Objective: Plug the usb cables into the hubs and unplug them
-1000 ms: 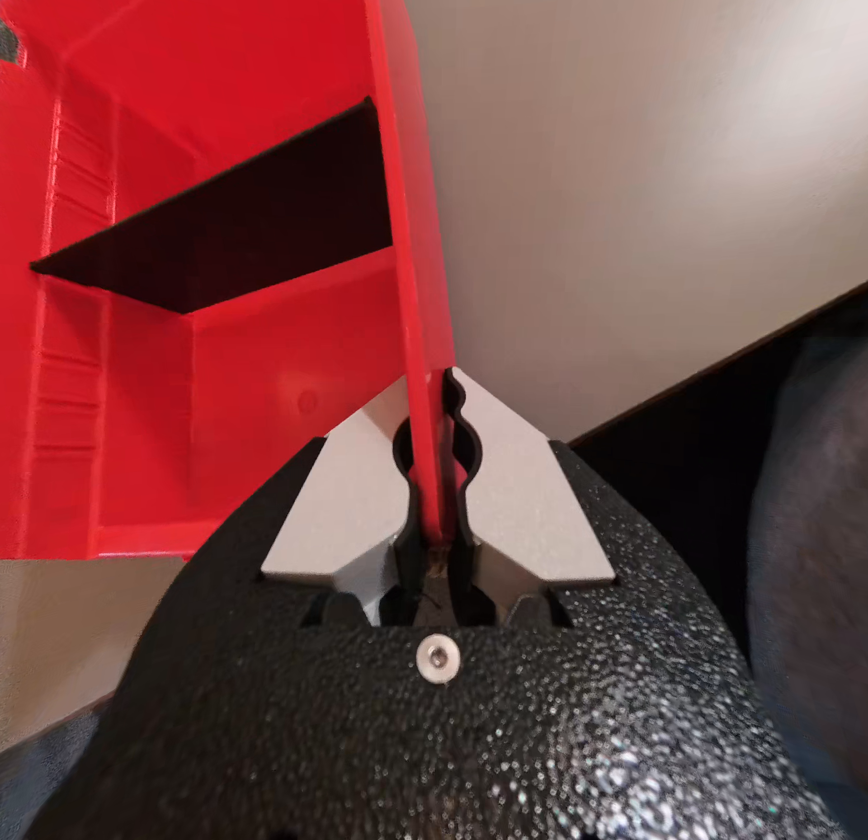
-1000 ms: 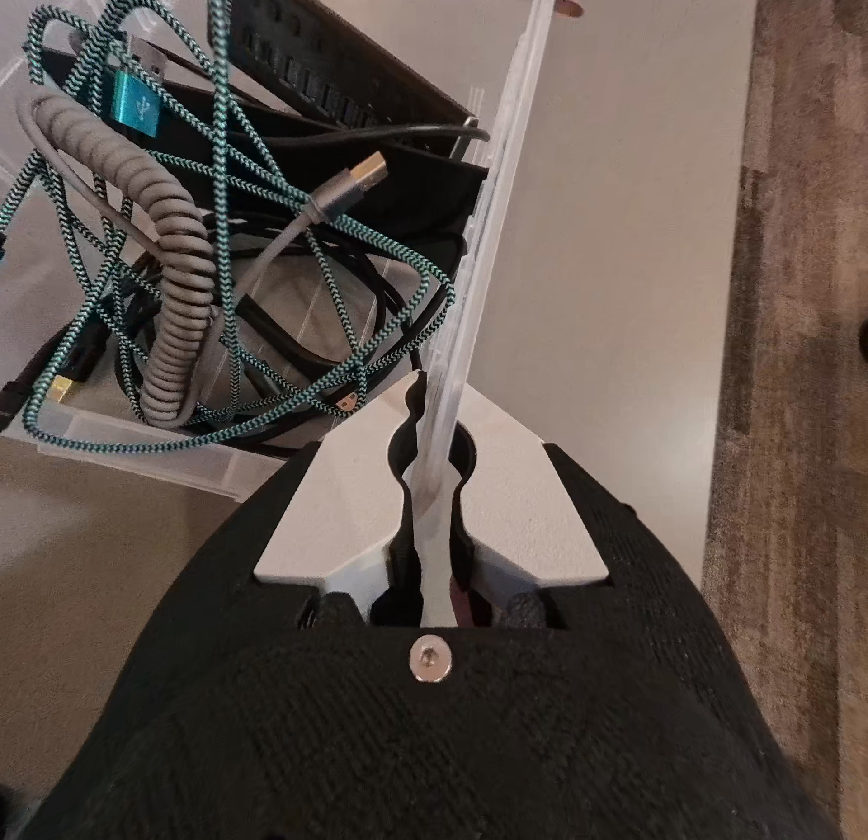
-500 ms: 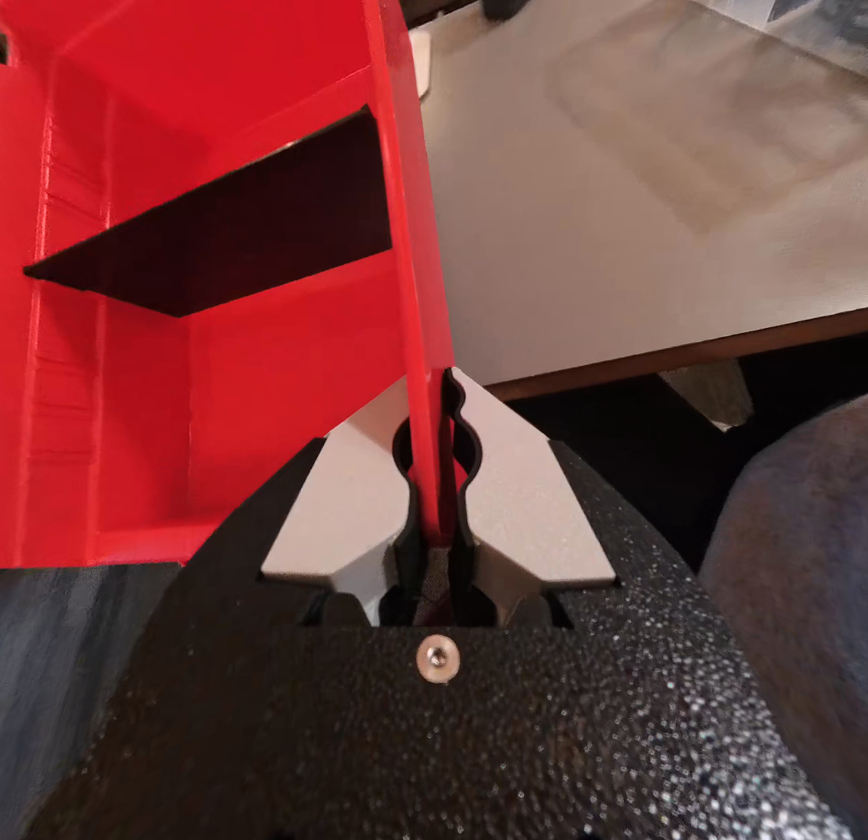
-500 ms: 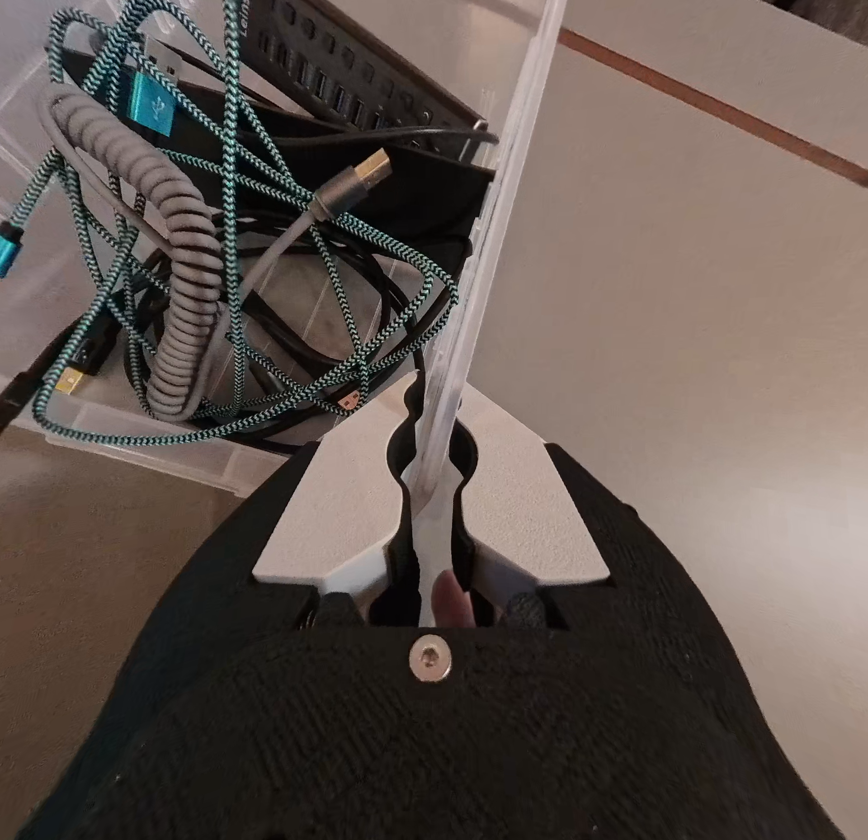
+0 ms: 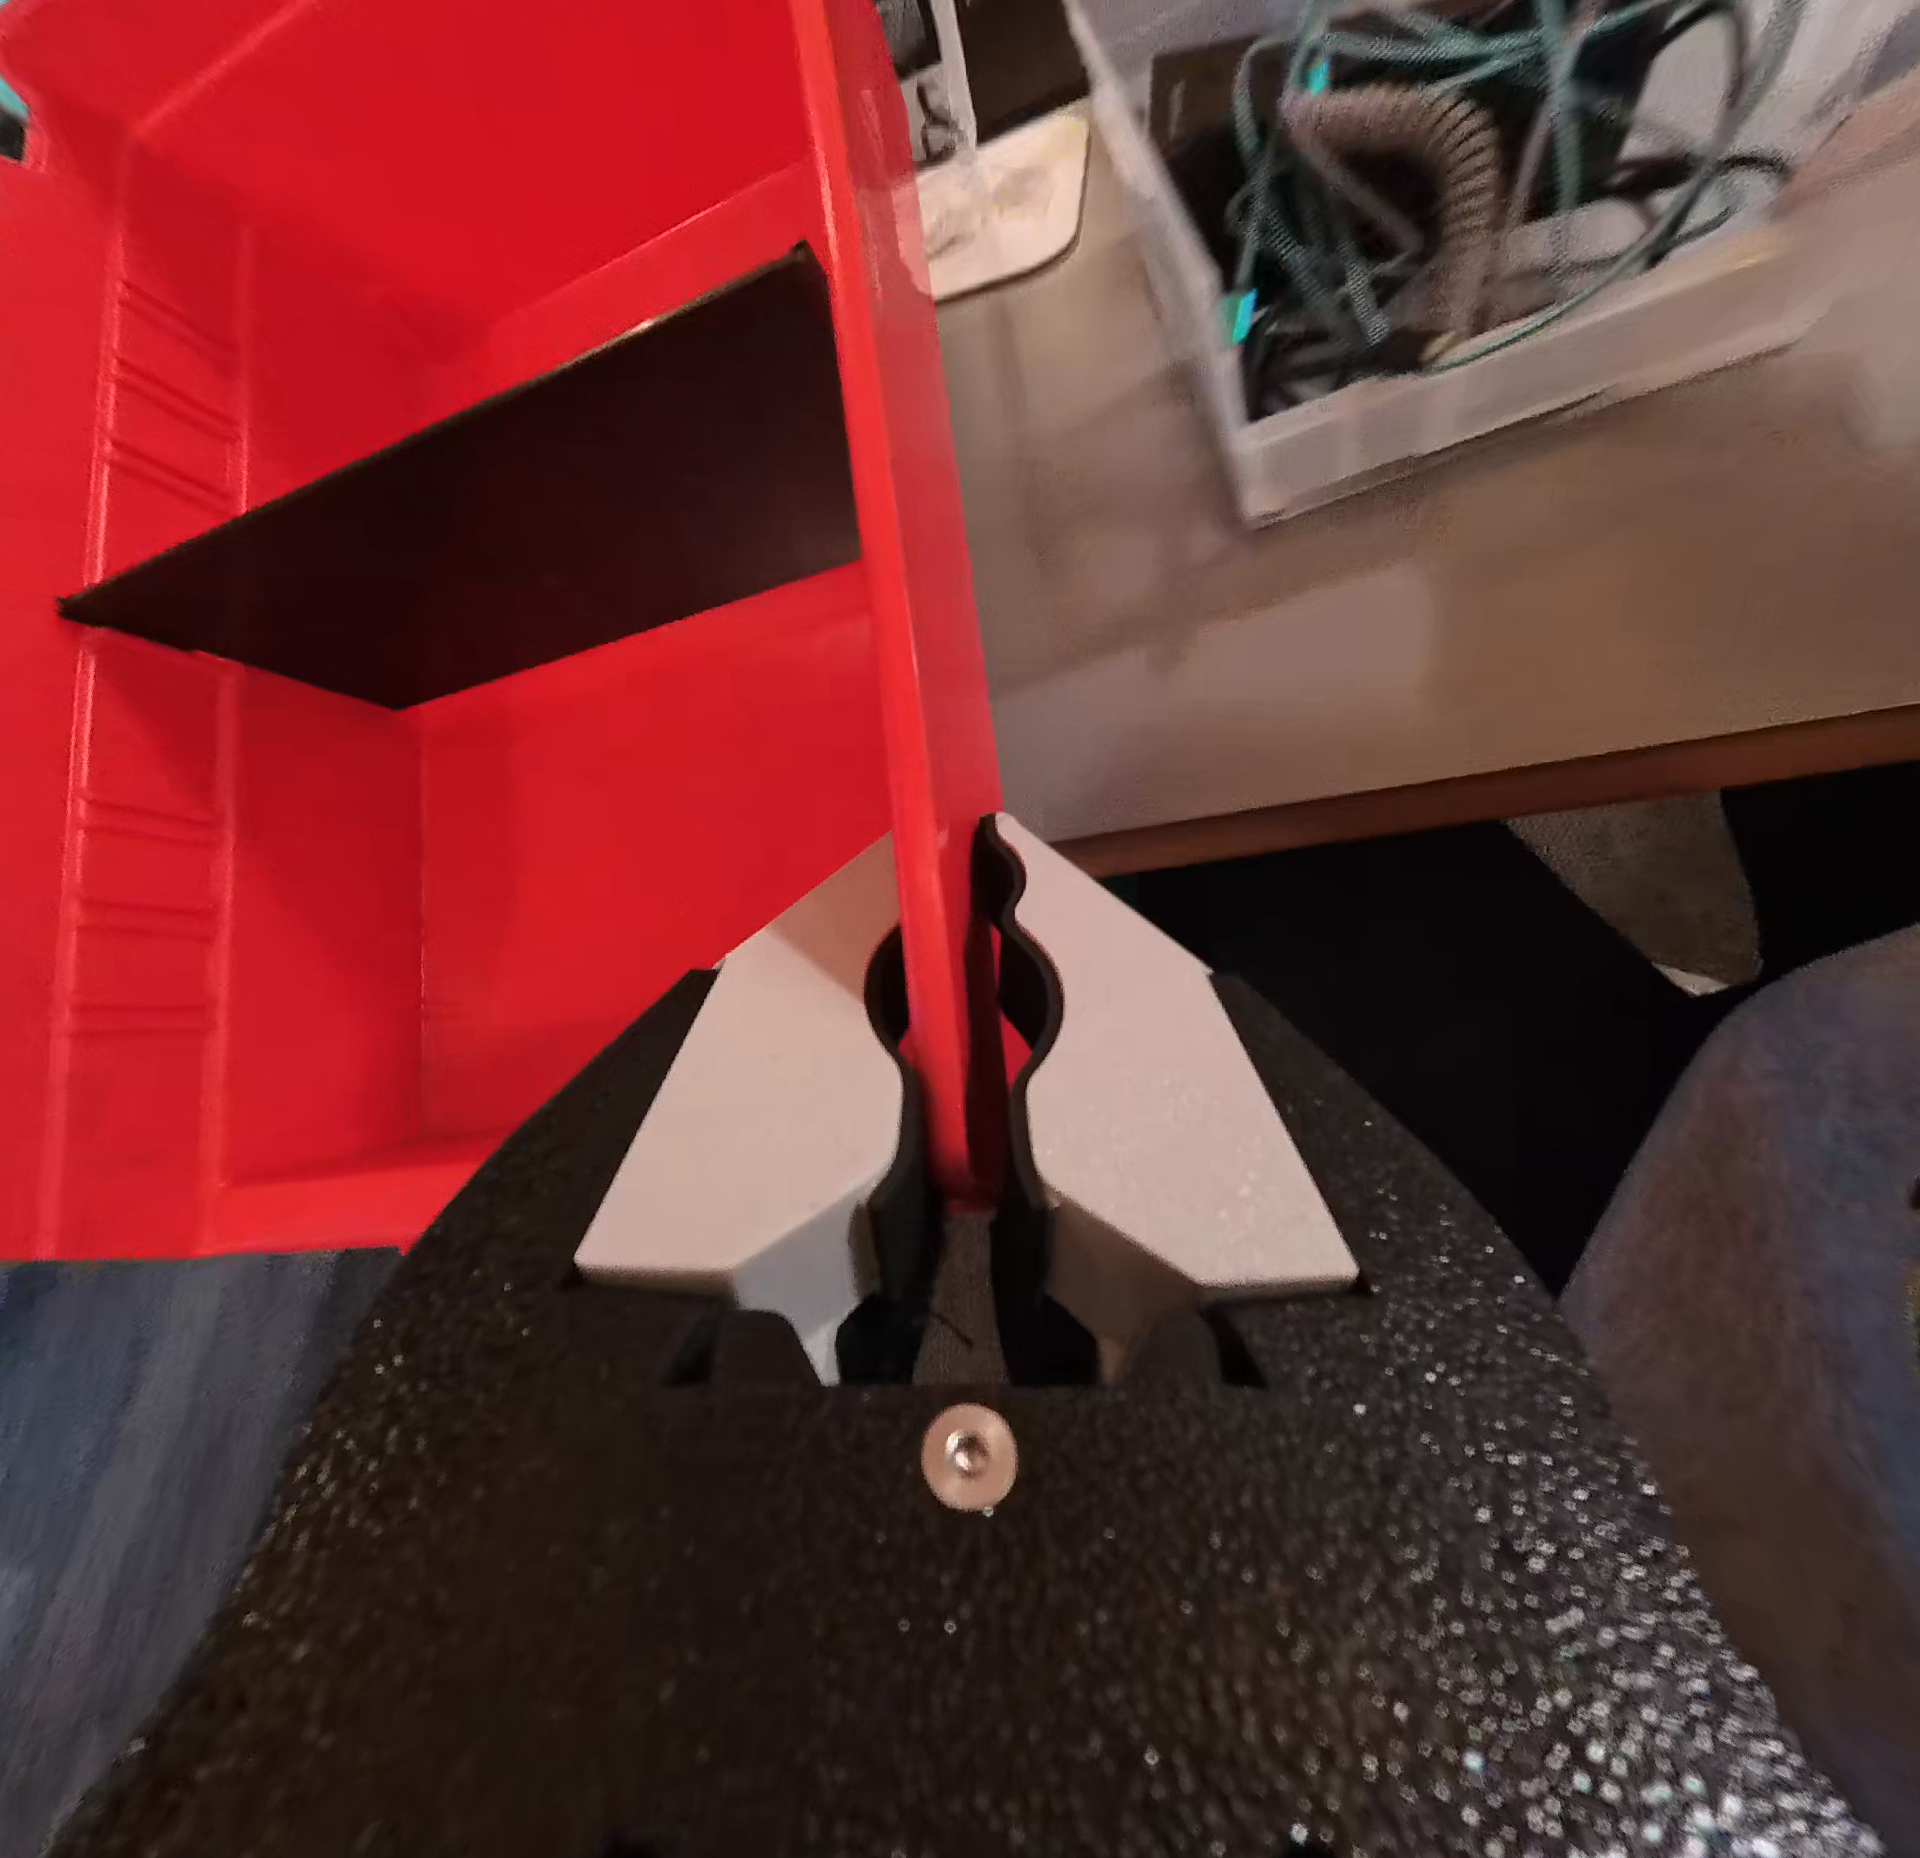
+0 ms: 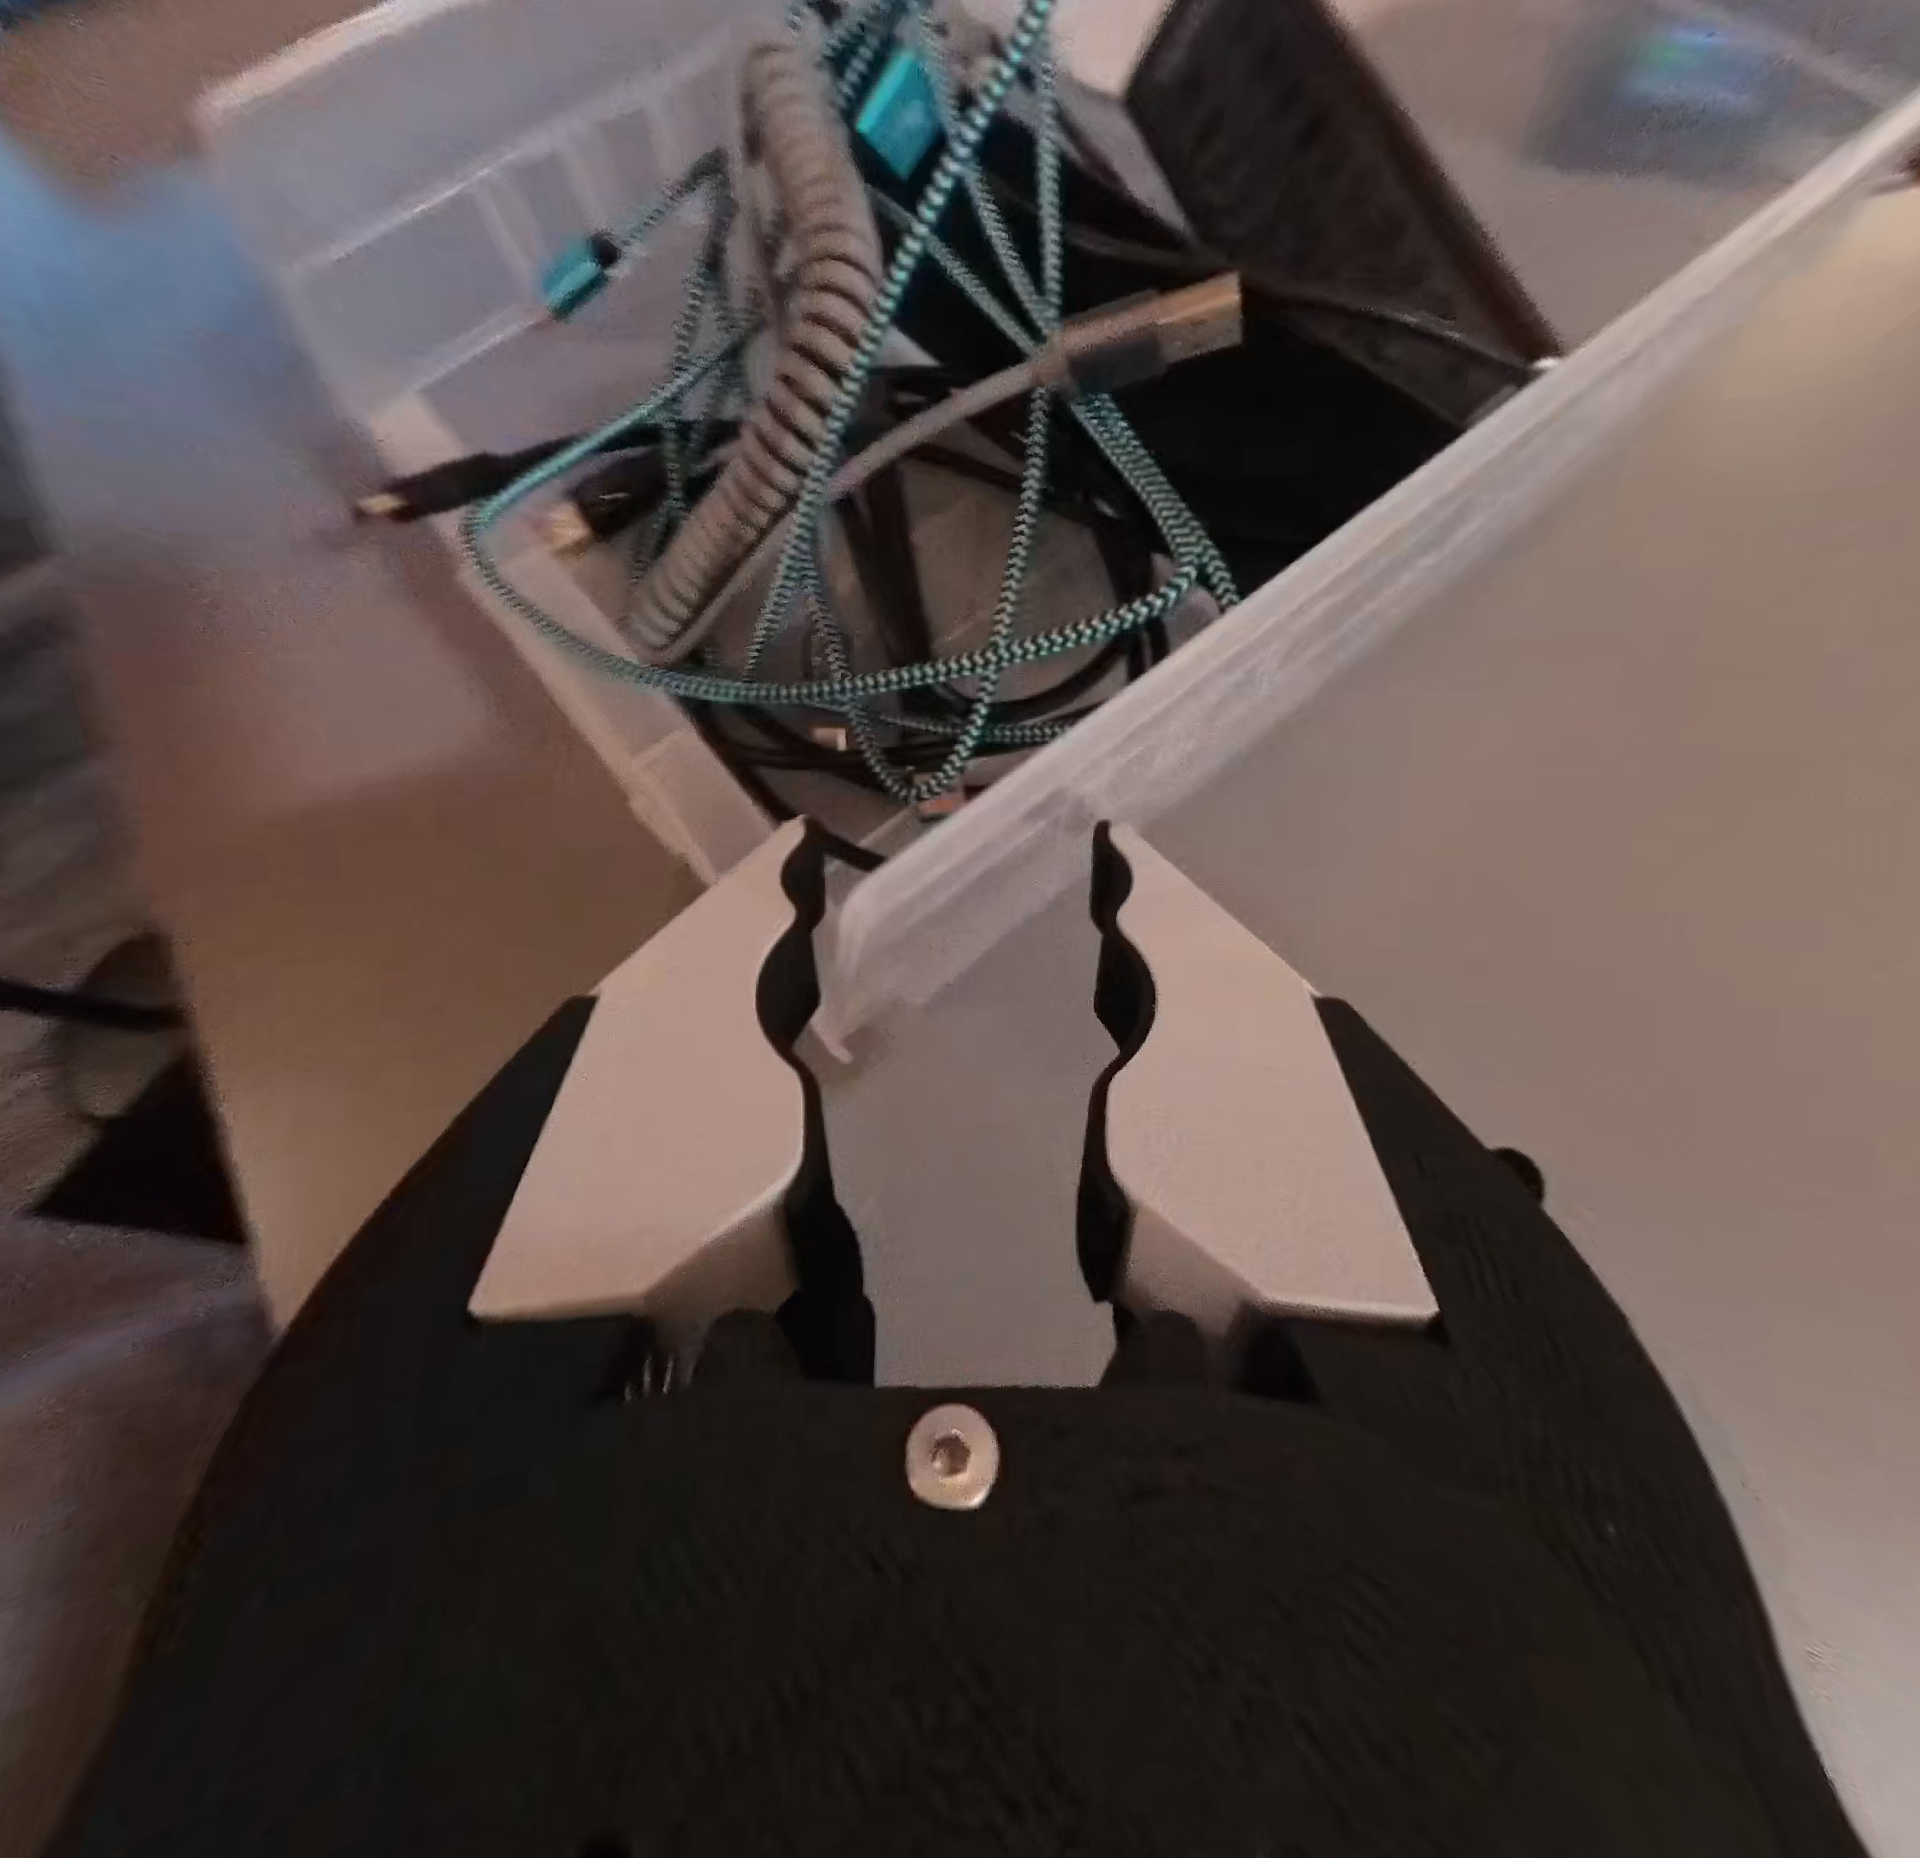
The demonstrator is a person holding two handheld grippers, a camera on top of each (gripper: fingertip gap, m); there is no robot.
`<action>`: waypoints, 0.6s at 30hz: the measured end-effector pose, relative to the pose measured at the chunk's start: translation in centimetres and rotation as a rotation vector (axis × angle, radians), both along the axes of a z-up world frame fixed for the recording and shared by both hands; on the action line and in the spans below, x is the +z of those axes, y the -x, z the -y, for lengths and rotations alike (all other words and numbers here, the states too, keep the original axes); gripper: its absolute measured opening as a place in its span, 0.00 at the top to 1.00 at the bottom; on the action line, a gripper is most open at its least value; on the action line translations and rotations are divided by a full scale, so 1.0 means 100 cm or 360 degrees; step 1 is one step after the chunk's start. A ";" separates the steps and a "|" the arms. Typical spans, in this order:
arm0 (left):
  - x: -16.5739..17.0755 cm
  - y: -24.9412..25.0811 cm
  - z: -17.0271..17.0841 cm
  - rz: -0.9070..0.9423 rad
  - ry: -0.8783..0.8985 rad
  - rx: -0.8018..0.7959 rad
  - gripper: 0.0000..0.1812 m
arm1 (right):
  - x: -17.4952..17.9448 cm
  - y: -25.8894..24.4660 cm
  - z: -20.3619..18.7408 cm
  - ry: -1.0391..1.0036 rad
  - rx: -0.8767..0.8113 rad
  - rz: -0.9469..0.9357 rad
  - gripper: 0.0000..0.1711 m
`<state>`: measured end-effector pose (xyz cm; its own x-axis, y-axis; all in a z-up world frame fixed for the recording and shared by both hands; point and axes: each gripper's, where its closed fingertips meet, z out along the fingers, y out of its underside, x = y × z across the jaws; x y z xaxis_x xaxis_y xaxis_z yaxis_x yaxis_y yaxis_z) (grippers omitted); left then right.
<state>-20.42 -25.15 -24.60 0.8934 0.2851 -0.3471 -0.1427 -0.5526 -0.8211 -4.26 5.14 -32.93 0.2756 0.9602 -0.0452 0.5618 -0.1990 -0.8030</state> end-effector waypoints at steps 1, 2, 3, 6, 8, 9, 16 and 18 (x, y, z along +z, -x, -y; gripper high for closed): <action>0.006 -0.003 -0.002 -0.0018 -0.0005 -0.0019 0.98 | 0.004 0.009 0.015 0.0095 0.0079 -0.0076 0.66; 0.013 -0.006 -0.004 -0.0041 -0.0006 -0.0043 0.98 | 0.011 0.015 0.030 0.0204 0.0178 -0.0168 0.58; 0.020 -0.010 -0.008 -0.0066 -0.0009 -0.0072 0.98 | 0.019 0.017 0.038 0.0279 0.0229 -0.0263 0.55; 0.043 -0.029 -0.030 -0.0131 -0.0042 -0.0230 0.98 | 0.044 -0.001 0.026 0.0253 0.0196 -0.0499 0.55; 0.060 -0.049 -0.053 -0.0143 -0.0092 -0.0408 0.98 | 0.064 -0.032 0.002 0.0153 0.0084 -0.0668 0.55; 0.069 -0.061 -0.067 -0.0139 -0.0121 -0.0518 0.98 | 0.075 -0.054 -0.013 0.0074 0.0007 -0.0765 0.55; 0.119 -0.198 -0.187 -0.0019 -0.0219 -0.1435 0.98 | 0.105 -0.289 -0.111 -0.0837 -0.0940 -0.0951 0.55; 0.120 -0.244 -0.219 0.0007 -0.0169 -0.1692 0.98 | 0.113 -0.343 -0.117 -0.1051 -0.1131 -0.0951 0.56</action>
